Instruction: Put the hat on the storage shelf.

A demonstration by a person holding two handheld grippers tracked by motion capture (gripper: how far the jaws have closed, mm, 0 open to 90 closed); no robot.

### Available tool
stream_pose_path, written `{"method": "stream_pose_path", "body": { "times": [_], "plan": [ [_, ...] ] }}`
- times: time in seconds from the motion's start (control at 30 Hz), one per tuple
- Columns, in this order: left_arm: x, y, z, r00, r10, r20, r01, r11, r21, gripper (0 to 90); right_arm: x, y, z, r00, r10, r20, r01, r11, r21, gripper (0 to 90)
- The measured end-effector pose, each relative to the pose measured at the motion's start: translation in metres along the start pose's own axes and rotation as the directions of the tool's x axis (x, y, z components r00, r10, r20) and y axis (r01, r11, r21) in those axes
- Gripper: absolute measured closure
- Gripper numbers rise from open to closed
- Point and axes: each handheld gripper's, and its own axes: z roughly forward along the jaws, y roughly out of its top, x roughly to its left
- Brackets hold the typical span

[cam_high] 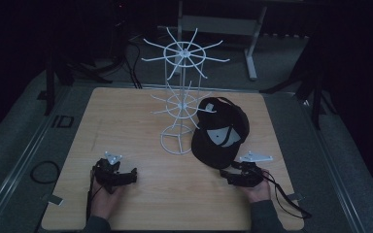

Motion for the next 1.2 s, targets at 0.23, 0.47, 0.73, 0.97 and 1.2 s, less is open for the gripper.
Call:
{"method": "stream_pose_path", "body": {
  "times": [0.23,0.47,0.73,0.97,1.2],
  "plan": [
    [0.0,0.0,0.0,1.0,0.001,0.0,-0.001,1.0,0.001,0.2,-0.002,0.007,0.004,0.9998,0.019,-0.001,-0.019,1.0,-0.02,43.1],
    [0.0,0.0,0.0,1.0,0.001,0.0,-0.001,1.0,0.001,0.2,-0.007,0.012,0.01,0.9963,0.075,-0.042,-0.077,0.996,-0.051,51.0],
    [0.0,0.0,0.0,1.0,-0.001,0.0,0.001,1.0,0.001,0.2,-0.008,0.015,0.02,0.9904,0.122,-0.064,-0.126,0.991,-0.048,55.5],
    [0.0,0.0,0.0,1.0,-0.001,0.0,0.001,1.0,0.0,0.2,-0.009,0.015,0.027,0.9875,0.139,-0.074,-0.142,0.989,-0.033,60.2],
    [0.0,0.0,0.0,1.0,-0.001,0.0,0.001,1.0,0.0,0.2,-0.009,0.015,0.026,0.9875,0.134,-0.083,-0.137,0.99,-0.038,68.5]
  ]
}}
